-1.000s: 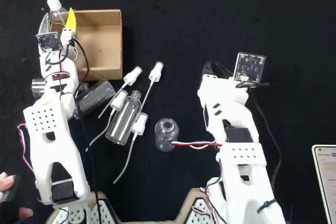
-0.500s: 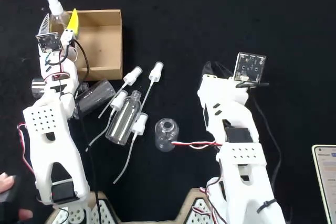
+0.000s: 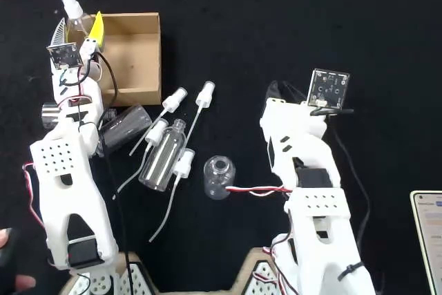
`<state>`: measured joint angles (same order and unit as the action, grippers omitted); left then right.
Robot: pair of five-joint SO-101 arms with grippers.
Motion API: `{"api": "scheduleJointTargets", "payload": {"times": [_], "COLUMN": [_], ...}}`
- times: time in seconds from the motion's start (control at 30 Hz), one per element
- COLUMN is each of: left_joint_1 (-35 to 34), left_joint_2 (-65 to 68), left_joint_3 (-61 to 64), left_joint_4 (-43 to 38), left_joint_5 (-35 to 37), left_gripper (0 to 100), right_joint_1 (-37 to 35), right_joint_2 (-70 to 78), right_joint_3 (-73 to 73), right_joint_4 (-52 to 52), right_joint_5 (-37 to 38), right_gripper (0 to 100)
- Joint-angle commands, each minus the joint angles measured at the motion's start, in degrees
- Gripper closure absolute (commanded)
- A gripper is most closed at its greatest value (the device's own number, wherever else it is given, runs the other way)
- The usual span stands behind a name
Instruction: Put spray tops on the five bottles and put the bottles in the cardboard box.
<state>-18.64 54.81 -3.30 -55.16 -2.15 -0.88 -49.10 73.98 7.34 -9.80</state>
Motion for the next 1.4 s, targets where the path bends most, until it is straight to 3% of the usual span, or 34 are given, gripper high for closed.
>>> {"api": "scheduleJointTargets", "payload": {"times": [0.0, 0.27, 0.67, 1.1, 1.37], "left_joint_1": [-0.3, -0.7, 1.3, 0.3, -0.2], "left_joint_2": [-4.7, -11.4, -17.6, -34.8, -54.8], "left_joint_3": [2.4, 6.5, 10.2, 31.8, 50.9], "left_joint_4": [-1.1, 5.4, 5.7, 5.5, 5.8], "left_joint_5": [0.3, 0.3, 0.2, -0.3, -0.3], "left_gripper": [71, 71, 71, 71, 71], "right_joint_1": [1.1, 1.1, 1.1, 1.1, 1.1], "right_joint_2": [-0.9, -0.9, -0.9, -0.8, -0.8], "right_joint_3": [-0.7, -0.7, -0.7, -0.7, -0.7], "right_joint_4": [-1.5, -1.5, -1.5, -1.5, -1.6], "right_joint_5": [0.4, 0.4, 0.4, 0.4, 0.4], "right_gripper": [94.9, 94.9, 94.9, 94.9, 94.9]}}
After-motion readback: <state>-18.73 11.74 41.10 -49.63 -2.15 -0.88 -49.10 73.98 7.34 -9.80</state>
